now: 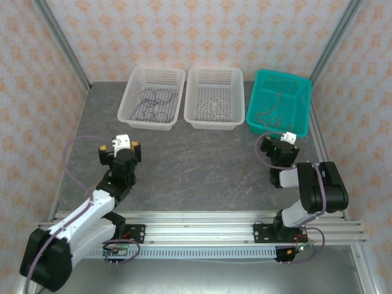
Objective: Untangle the cables
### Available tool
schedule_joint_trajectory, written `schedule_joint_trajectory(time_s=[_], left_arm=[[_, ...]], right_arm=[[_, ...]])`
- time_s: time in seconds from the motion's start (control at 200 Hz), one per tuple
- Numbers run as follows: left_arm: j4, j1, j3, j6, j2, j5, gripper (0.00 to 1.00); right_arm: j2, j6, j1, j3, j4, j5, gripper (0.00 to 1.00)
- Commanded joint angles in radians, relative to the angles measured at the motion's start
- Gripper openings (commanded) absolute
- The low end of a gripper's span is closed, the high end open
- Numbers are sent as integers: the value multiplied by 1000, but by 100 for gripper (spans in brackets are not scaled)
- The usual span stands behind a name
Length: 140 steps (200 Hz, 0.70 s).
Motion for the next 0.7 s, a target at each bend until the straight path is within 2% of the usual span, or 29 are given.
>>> schedule_joint_trajectory(time_s=[0.0,0.08,0.13,0.205,0.26,0.285,0.315,0.365,0.405,0.455,0.49,0.53,0.696], left_arm=[[279,79,-20,5,140,123,100],[386,111,3,29,271,225,100],[457,132,17,19,361,246,100],[531,179,51,-34,505,292,100],[646,197,67,-26,624,308,100],[611,202,68,-35,606,331,100],[480,213,98,-53,570,362,100],[585,220,76,-36,599,377,100],[489,220,100,-48,576,377,100],[561,218,82,-39,593,374,100],[498,219,98,-47,578,375,100],[541,219,90,-38,589,374,100],[509,218,100,-36,584,390,100]], right_arm=[[-27,29,4,33,4,74,99],[0,1,5,49,12,18,99],[-13,-8,5,70,-50,-13,99],[-4,-16,4,68,-31,-29,99],[-6,-20,5,75,-49,-37,99],[-3,-23,6,74,-42,-42,99],[-5,-25,7,75,-47,-47,99],[-6,-27,6,78,-51,-52,99],[-3,-27,6,77,-49,-52,99],[-4,-27,6,77,-50,-53,99],[-4,-27,6,79,-51,-52,99],[-2,-28,6,81,-56,-54,99],[-3,-42,17,81,-54,-45,99]])
